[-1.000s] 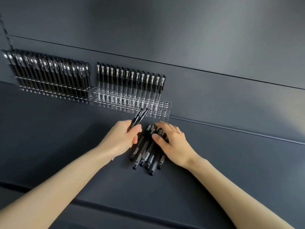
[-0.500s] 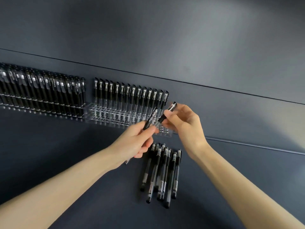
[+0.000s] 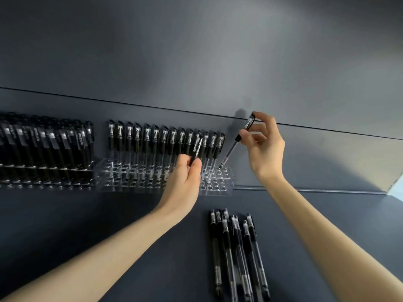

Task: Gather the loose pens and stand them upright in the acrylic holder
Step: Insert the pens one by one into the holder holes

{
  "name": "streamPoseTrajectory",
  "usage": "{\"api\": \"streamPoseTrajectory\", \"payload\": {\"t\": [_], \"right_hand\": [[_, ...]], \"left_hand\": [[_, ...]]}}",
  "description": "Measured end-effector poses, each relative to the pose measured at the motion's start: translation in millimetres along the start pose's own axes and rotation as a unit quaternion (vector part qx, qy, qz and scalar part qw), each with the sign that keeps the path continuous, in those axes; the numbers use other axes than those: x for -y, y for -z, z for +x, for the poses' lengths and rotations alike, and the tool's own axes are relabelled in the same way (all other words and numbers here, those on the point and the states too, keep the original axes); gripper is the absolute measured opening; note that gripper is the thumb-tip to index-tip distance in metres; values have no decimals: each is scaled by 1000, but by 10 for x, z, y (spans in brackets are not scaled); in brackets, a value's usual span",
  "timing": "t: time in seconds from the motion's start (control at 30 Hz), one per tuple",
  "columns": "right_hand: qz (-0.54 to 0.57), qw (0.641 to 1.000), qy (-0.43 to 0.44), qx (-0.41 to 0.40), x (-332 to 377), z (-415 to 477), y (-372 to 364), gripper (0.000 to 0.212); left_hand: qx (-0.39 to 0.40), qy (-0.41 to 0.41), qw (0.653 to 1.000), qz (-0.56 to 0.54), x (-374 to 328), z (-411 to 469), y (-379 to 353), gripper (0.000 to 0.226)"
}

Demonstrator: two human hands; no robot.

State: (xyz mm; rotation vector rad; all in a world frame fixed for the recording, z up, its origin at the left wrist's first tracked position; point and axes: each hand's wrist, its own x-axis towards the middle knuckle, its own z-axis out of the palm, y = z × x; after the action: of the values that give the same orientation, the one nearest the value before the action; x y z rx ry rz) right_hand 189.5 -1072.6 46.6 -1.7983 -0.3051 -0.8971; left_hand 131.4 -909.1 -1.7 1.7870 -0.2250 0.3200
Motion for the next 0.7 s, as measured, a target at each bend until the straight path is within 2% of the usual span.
{"api": "streamPoseTrajectory", "payload": {"t": [0.07,0.17,0.33,0.53,0.7], "right_hand": [[-4,1000,-1,4,-62,-5,-39,35],[-6,1000,0,16,-142,0,-79,36],[-62,994,27,87,-257,-16,-135,34],[-83,986,38,137,-318,-44,-127,32],[-83,985,40,148,-329,-63,-66,30]], "left_hand": [[7,-14,1000,18,52,-5,13,27],[-8,-5,1000,-11,112,19,41,24],[-26,12,999,-30,168,23,48,22],[-29,11,999,22,192,1,36,28],[-10,12,1000,7,178,-20,-6,27]]}}
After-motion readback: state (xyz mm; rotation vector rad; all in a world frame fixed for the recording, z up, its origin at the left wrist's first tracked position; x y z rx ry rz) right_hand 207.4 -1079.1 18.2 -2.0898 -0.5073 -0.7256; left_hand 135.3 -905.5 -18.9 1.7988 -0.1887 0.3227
